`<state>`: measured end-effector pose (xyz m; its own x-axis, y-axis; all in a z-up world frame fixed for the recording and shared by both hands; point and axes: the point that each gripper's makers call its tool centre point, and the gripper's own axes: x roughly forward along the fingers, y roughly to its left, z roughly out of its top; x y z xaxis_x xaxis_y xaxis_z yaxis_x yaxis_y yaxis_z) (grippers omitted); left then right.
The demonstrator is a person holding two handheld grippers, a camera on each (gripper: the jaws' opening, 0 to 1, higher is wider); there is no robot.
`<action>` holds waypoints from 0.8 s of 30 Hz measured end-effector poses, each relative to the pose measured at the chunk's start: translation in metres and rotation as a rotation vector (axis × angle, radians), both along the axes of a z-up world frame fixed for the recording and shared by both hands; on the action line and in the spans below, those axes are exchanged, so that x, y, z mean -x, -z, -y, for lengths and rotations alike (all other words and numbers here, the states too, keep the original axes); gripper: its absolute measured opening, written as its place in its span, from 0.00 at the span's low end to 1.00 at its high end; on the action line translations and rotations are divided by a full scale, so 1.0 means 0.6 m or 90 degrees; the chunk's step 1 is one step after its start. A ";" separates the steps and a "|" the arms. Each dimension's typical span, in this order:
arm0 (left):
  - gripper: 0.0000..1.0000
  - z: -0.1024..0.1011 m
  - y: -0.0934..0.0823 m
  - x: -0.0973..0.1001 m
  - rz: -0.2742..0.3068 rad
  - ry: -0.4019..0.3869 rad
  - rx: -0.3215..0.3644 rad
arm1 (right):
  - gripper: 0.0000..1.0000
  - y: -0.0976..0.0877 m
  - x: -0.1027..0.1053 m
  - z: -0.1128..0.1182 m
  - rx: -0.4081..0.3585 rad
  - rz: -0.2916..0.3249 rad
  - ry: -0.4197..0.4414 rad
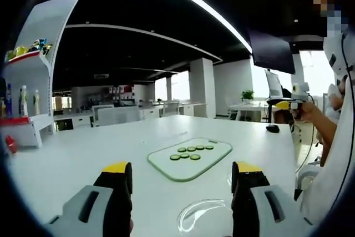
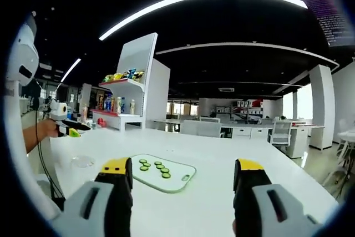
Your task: Open the petri dish lid, add cucumber slices into the petri dish, and close the lid
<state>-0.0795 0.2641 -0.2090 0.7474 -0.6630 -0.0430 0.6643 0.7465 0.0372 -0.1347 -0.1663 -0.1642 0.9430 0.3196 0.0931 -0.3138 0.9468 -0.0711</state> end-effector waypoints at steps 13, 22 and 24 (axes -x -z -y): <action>0.73 -0.014 -0.012 0.016 0.022 -0.026 0.009 | 0.73 0.006 0.039 0.040 -0.016 0.005 0.046; 0.73 -0.021 -0.028 0.025 0.049 -0.045 0.017 | 0.73 0.014 0.059 0.051 -0.033 0.007 0.060; 0.73 -0.023 -0.028 0.027 0.050 -0.049 0.017 | 0.73 0.014 0.059 0.052 -0.034 0.007 0.060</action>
<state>-0.0956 0.2781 -0.1919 0.7963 -0.6039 0.0347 0.6010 0.7964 0.0671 -0.1704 -0.1975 -0.1729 0.9675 0.2233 0.1183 -0.2222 0.9747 -0.0228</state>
